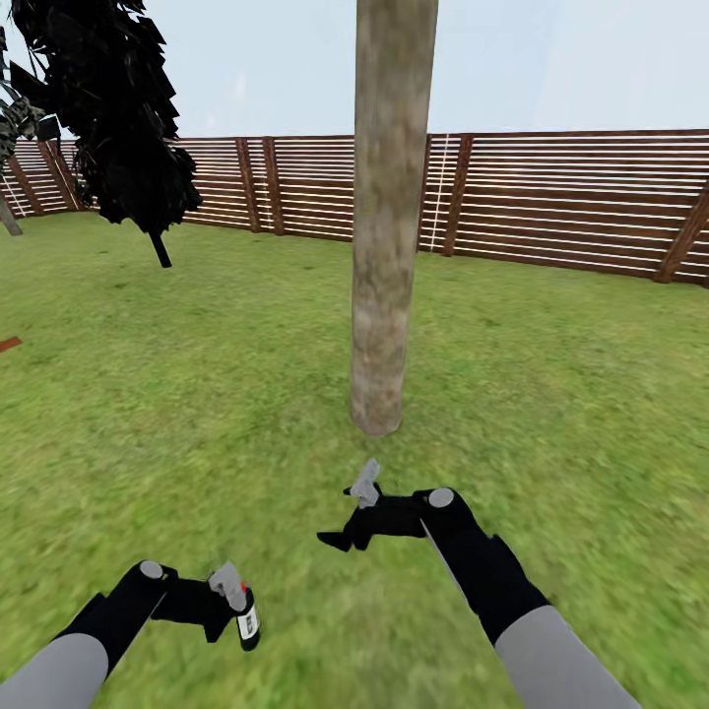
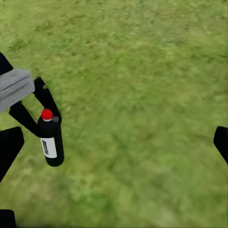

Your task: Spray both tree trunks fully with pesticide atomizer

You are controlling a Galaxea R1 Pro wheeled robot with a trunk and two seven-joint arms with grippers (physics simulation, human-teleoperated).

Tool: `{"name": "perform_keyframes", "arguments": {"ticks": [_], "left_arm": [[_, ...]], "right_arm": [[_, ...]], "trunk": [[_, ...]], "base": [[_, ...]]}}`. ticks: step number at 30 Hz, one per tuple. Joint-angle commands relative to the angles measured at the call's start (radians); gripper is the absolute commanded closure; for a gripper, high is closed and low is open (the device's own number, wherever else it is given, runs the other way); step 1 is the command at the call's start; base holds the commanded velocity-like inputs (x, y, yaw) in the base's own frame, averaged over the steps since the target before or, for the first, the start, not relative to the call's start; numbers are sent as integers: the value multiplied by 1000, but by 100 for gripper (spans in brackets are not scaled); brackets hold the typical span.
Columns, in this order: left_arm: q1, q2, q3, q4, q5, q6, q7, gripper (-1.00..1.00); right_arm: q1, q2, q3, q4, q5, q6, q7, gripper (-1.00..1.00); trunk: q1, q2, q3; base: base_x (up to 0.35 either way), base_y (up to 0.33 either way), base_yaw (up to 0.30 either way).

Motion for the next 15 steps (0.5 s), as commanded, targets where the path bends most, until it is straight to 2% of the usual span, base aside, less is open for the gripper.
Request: {"name": "perform_keyframes", "arguments": {"ticks": [1, 3, 6, 9, 12, 13, 14, 15], "left_arm": [[1, 0, 1, 0, -20, -1, -9, 100], [-2, -1, 2, -4, -43, -6, -17, 100], [6, -1, 2, -64, -48, -33, -33, 100], [7, -6, 2, -77, -48, -42, -52, 100], [5, -11, 1, -80, -48, -45, -55, 100], [5, -13, 1, -80, -48, -46, -56, 100], [5, -14, 1, -81, -48, -47, -57, 100], [5, -14, 0, -81, -48, -47, -57, 100]], "right_arm": [[0, 1, 13, 0, 0, 0, 0, -100], [0, 3, 47, 4, 1, -1, 0, -100], [0, 2, 57, 4, 1, 0, 0, -100], [0, 2, 70, 5, 2, 1, 1, -100], [0, 3, 189, 7, 2, 2, 1, -100], [0, 3, 211, 7, 2, 2, 1, -100], [0, 3, 223, 7, 2, 2, 1, 100], [0, 3, 229, 7, 2, 2, 1, 100]], "trunk": [[0, 0, 0], [0, 0, 0], [0, 0, 0], [0, 0, 0], [0, 0, 0], [0, 0, 0], [0, 0, 0], [0, 0, 0]], "base": [[0, 0, 0], [0, 0, 0], [0, 0, 0], [0, 0, 0], [0, 0, 0], [0, 0, 0], [0, 0, 0], [0, 0, 0]]}}
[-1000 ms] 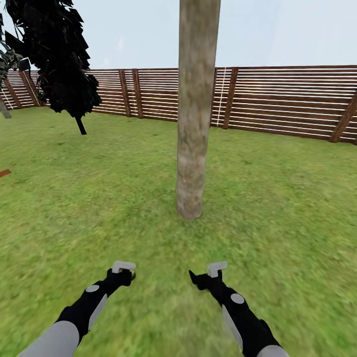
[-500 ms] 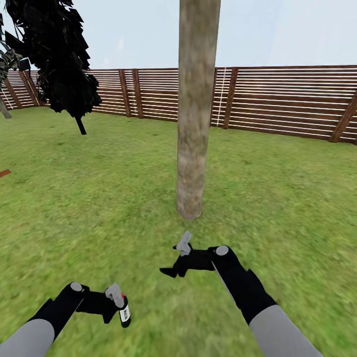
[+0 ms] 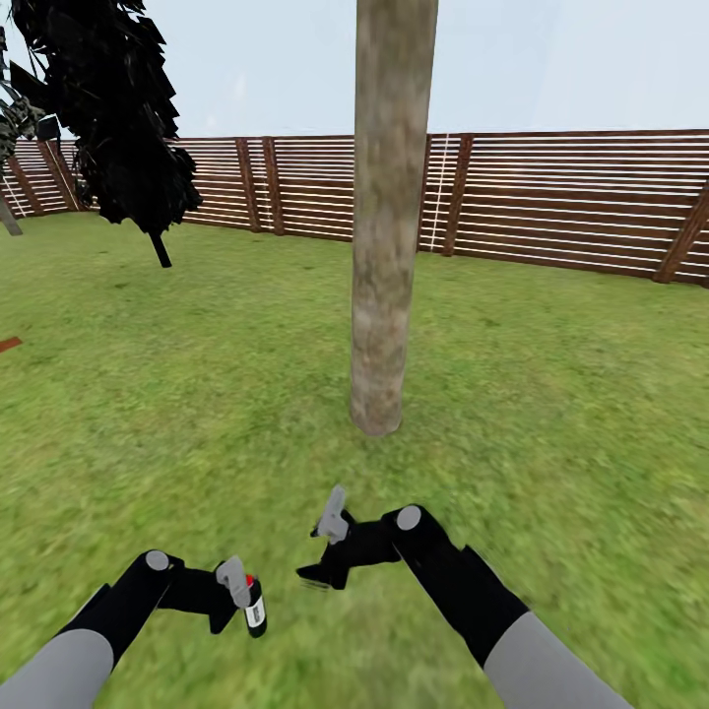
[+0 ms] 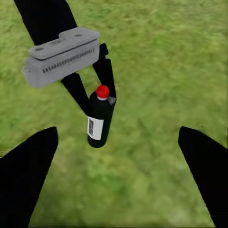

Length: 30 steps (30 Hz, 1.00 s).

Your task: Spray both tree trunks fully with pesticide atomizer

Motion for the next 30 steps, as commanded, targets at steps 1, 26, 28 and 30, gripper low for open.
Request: {"name": "perform_keyframes", "arguments": {"ticks": [1, 26, 28, 30], "left_arm": [[0, -1, 0, 0, 0, 0, 0, 100], [-6, -78, -42, -38, 9, -110, -152, 100], [-6, -83, -42, -38, 9, -111, -154, 100], [-5, -84, -41, -38, 9, -111, -163, 100]], "right_arm": [[0, 0, 3, 0, 0, 0, 0, 100], [0, 0, 11, 52, 2, -2, 2, 100], [0, 0, 10, 52, 2, -2, 2, 100], [0, 0, 10, 52, 3, -2, 2, 100]], "trunk": [[0, 0, 0], [0, 0, 0], [0, 0, 0], [0, 0, 0]], "base": [[0, 0, 0], [0, 0, 0], [0, 0, 0], [0, 0, 0]]}}
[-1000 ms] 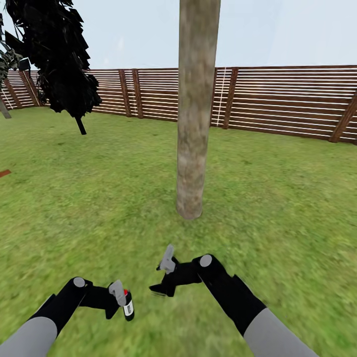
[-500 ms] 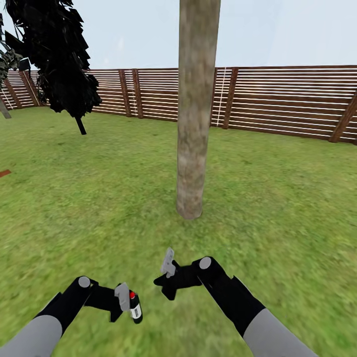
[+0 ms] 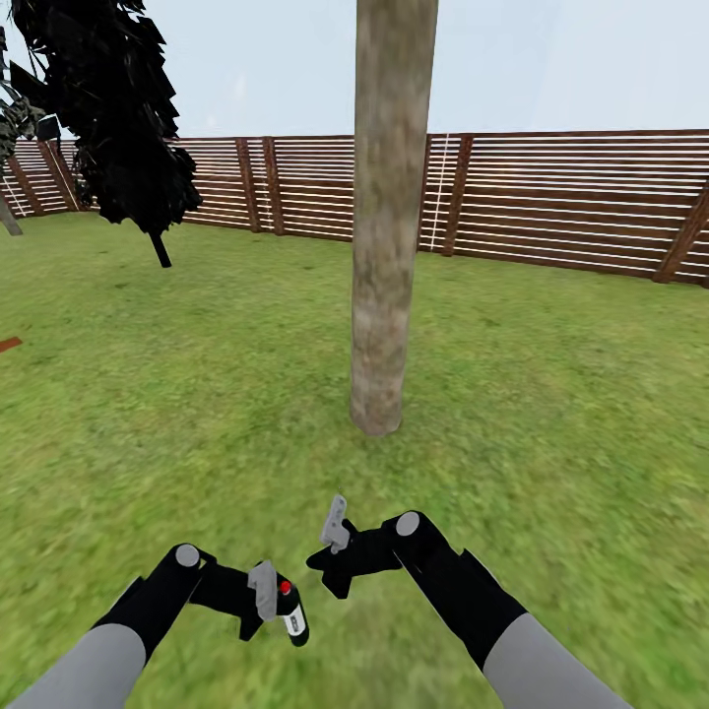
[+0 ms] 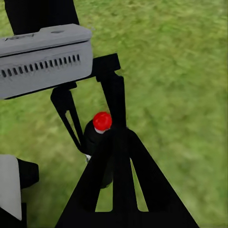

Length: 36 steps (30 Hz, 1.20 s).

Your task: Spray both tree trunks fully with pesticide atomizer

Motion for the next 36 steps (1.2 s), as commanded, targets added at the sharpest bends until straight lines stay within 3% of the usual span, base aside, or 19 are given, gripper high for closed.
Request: {"name": "perform_keyframes", "arguments": {"ticks": [1, 17, 30, 36], "left_arm": [[0, 0, 0, 0, 0, -1, -3, 100], [-3, -45, 3, -74, 3, 1, -91, 100], [-5, -44, 4, -113, 5, 6, -102, 100], [-5, -43, 12, -146, 5, 13, -168, 100]], "right_arm": [[0, 0, 0, 0, 0, 0, 0, 100], [0, 0, 0, 0, 0, 0, 0, 100], [0, -1, -2, 0, 1, 0, 0, 100], [0, -2, -2, -1, 0, 0, 0, 100]], "trunk": [[0, 0, 0], [0, 0, 0], [0, 0, 0], [0, 0, 0]], "base": [[0, 0, 0], [0, 0, 0], [0, 0, 0], [0, 0, 0]]}}
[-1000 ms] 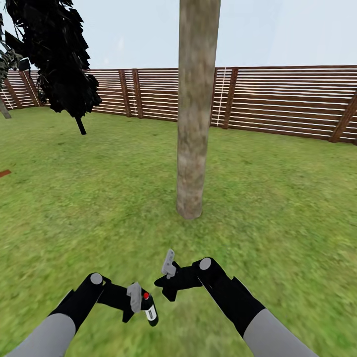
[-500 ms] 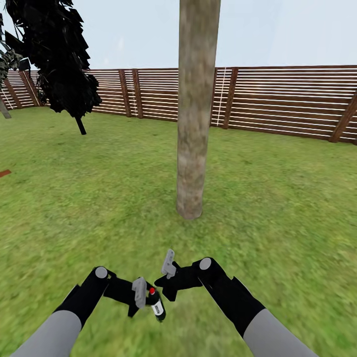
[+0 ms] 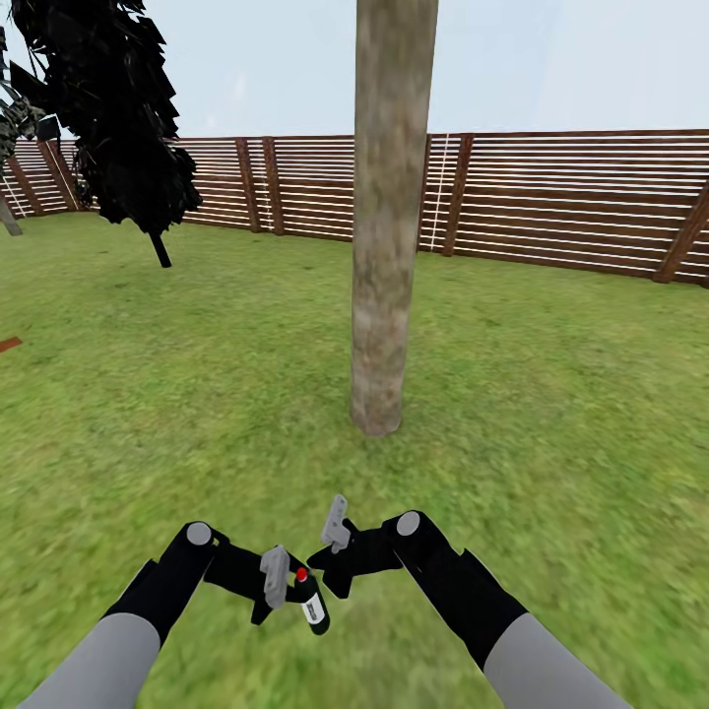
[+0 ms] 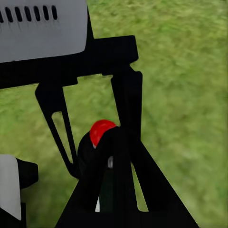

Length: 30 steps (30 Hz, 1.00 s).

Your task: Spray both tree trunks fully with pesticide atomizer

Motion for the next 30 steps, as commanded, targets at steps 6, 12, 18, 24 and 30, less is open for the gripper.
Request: {"name": "perform_keyframes", "arguments": {"ticks": [6, 12, 18, 24, 30], "left_arm": [[0, 0, 0, -3, 0, 2, 1, 100], [-1, -3, 1, -4, 8, 3, 3, 100], [-1, -3, 0, -5, 35, 4, 1, 100], [-1, -3, 1, -11, 35, 3, -2, 100], [0, -2, 0, -20, 33, 4, 5, 100]], "right_arm": [[0, 0, 0, 0, 0, 0, 0, 100], [0, 0, 0, 0, 0, 0, 0, 100], [0, 0, 0, 0, 0, 0, 0, 100], [0, 0, 0, 0, 0, 0, 0, 100], [0, 0, 0, 0, 0, 0, 0, 100]], "trunk": [[0, 0, 0], [0, 0, 0], [0, 0, 0], [0, 0, 0], [0, 0, 0]], "base": [[0, 0, 0], [0, 0, 0], [0, 0, 0], [0, 0, 0], [0, 0, 0]]}}
